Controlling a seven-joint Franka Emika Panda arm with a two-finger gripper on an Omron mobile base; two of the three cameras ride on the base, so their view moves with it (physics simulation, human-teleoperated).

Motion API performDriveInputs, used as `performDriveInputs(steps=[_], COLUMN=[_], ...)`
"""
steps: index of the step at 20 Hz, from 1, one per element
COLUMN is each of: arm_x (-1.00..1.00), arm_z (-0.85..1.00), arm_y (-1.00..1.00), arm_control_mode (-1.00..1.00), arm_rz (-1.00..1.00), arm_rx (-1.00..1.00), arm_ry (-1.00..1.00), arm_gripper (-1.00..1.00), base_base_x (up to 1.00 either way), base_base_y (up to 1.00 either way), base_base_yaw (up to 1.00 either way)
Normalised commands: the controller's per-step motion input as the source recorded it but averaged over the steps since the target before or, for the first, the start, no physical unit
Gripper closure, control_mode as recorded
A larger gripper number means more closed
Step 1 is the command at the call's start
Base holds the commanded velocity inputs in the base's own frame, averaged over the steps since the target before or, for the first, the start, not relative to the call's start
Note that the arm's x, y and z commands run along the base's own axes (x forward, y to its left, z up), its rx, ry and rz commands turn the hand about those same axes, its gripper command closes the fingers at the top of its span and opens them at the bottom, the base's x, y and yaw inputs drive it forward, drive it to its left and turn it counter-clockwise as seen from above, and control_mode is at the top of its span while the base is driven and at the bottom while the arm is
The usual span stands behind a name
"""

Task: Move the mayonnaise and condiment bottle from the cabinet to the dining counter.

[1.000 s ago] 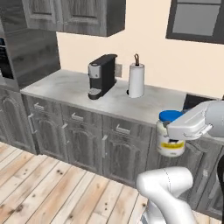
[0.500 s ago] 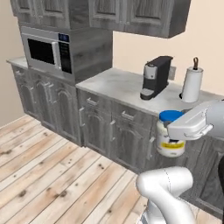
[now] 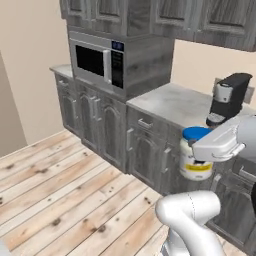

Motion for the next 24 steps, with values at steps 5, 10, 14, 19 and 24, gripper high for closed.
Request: performDriveInputs(steps=[5,10,14,19,24], arm_x=[0.0,0.0,0.0,0.0,0.0], arm_z=[0.0,0.0,0.0,0.0,0.0], arm_y=[0.0,0.0,0.0,0.0,0.0], arm_control_mode=[1.0,1.0,1.0,1.0,1.0], arm_rz=[0.0,0.0,0.0,0.0,0.0], arm_rx=[0.0,0.0,0.0,0.0,0.0], arm_ry=[0.0,0.0,0.0,0.0,0.0], arm_gripper=[1.0,1.0,1.0,1.0,1.0], base_base_x=[0.99,0.91,0.84,0.66,0.57], base_base_y=[-0.05,0.0,0.03,0.08,0.13], base_base_yaw=[0.22,0.31,0.34,0.41,0.45])
